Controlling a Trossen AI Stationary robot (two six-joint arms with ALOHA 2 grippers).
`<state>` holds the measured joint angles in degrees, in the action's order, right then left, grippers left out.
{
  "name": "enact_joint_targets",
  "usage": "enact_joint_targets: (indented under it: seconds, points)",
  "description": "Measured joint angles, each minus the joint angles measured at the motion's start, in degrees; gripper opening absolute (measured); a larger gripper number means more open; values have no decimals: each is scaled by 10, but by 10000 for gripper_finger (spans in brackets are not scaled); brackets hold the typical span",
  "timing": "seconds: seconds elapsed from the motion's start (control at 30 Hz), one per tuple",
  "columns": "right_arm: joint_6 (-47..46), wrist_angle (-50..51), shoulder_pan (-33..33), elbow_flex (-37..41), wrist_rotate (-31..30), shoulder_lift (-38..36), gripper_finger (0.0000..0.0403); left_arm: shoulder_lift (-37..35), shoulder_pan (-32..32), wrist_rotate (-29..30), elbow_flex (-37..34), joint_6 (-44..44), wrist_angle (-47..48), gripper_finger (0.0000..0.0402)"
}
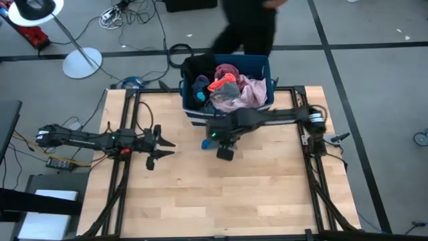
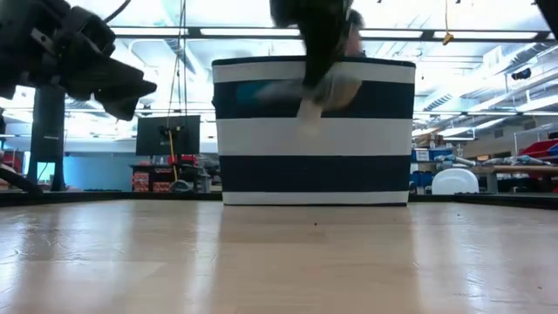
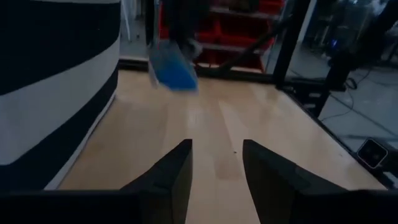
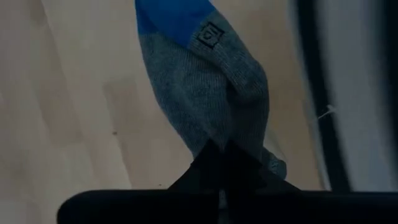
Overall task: Sort clothes
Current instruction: Put the gray sock into the blue bin
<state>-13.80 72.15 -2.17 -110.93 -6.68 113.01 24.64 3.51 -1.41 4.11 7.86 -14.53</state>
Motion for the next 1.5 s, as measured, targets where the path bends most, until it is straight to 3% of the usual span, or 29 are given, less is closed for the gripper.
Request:
enact_joint_targets:
  seconds: [0.1, 0.4, 0.6, 0.83, 1.03, 1.23, 1.5]
  points:
    - [-45, 7, 9, 0, -19, -55, 1, 0, 0, 0, -34, 6, -50, 147]
    - [-110, 40, 52, -28, -83, -157, 1, -1, -1, -2, -36, 16, -32, 147]
    - [-76, 56, 110, -83, -113, -157, 0, -38, -1, -2, -36, 14, 3, 147]
    - [-66, 65, 184, -82, -114, -156, 0, -153, -1, -1, -36, 26, 125, 147]
    - [-66, 65, 242, -82, -117, -156, 0, -233, -1, 40, -24, -9, 172, 147]
    - [-85, 59, 297, -82, -117, -156, 5, -247, -2, 47, 14, 5, 297, 147]
    - [-91, 58, 363, -82, -75, -155, 11, -247, -2, 47, 38, -1, 298, 147]
